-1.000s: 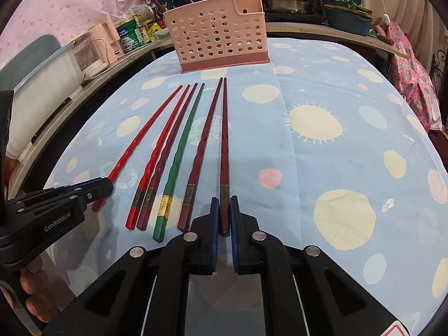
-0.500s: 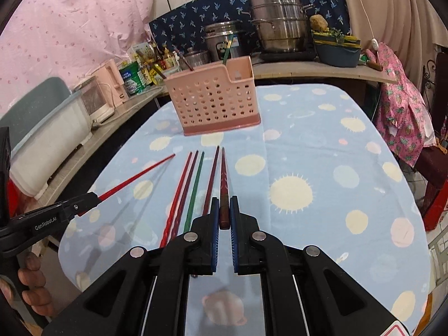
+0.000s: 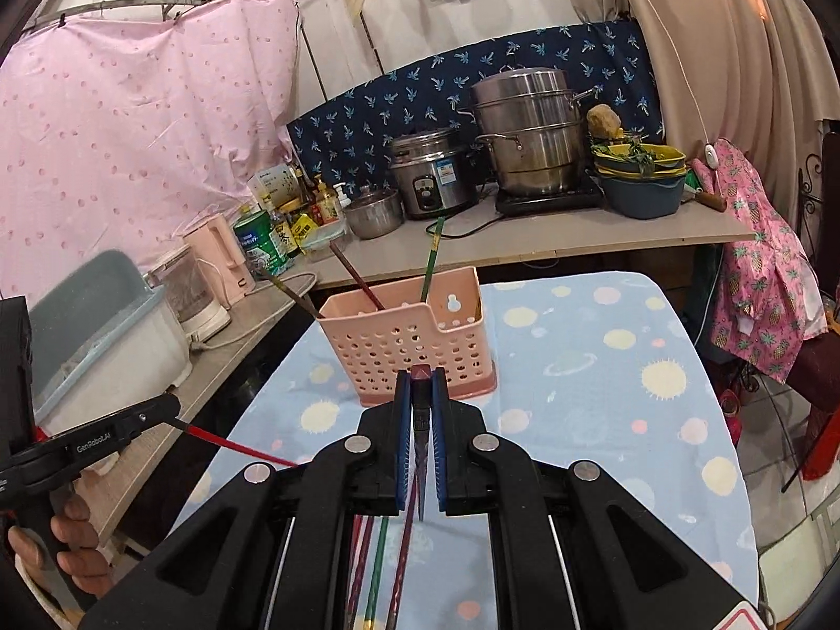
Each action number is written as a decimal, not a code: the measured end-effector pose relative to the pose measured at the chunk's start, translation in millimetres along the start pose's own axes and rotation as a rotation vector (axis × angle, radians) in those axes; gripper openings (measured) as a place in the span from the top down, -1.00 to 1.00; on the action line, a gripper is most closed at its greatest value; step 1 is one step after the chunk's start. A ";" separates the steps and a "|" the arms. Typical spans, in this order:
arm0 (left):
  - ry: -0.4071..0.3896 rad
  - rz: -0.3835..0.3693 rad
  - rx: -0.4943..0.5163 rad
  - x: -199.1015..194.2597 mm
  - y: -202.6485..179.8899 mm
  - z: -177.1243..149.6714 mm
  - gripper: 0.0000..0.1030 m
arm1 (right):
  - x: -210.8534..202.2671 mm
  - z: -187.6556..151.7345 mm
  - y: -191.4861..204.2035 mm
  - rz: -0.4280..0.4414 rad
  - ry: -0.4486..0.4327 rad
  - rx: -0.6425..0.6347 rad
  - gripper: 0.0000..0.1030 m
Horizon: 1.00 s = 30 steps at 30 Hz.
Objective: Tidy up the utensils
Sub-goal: 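Lift both chopsticks and carry them over the pink holder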
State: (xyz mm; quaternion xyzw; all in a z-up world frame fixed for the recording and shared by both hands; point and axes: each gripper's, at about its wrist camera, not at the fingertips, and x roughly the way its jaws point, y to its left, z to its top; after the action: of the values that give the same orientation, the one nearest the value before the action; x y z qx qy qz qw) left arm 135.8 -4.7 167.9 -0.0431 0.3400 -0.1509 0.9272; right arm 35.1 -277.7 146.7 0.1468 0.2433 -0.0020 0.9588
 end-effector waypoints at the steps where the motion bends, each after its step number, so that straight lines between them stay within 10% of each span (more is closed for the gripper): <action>1: -0.009 -0.002 0.001 -0.2 -1.1 7.4 0.87 | 1.3 7.0 0.0 0.004 -0.008 0.001 0.86; 19: -0.317 -0.041 -0.016 -19.5 -38.7 162.3 0.87 | 18.2 151.6 14.9 0.076 -0.247 0.028 0.86; 30: -0.305 0.028 -0.004 50.7 -45.7 189.3 0.87 | 97.6 167.7 14.9 0.030 -0.187 -0.008 0.86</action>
State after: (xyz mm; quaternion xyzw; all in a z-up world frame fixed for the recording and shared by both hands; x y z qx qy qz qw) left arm 282.8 -68.2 289.8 -0.0626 0.1961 -0.1291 0.9700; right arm 200.3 -304.2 245.9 0.1458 0.1506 -0.0006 0.9778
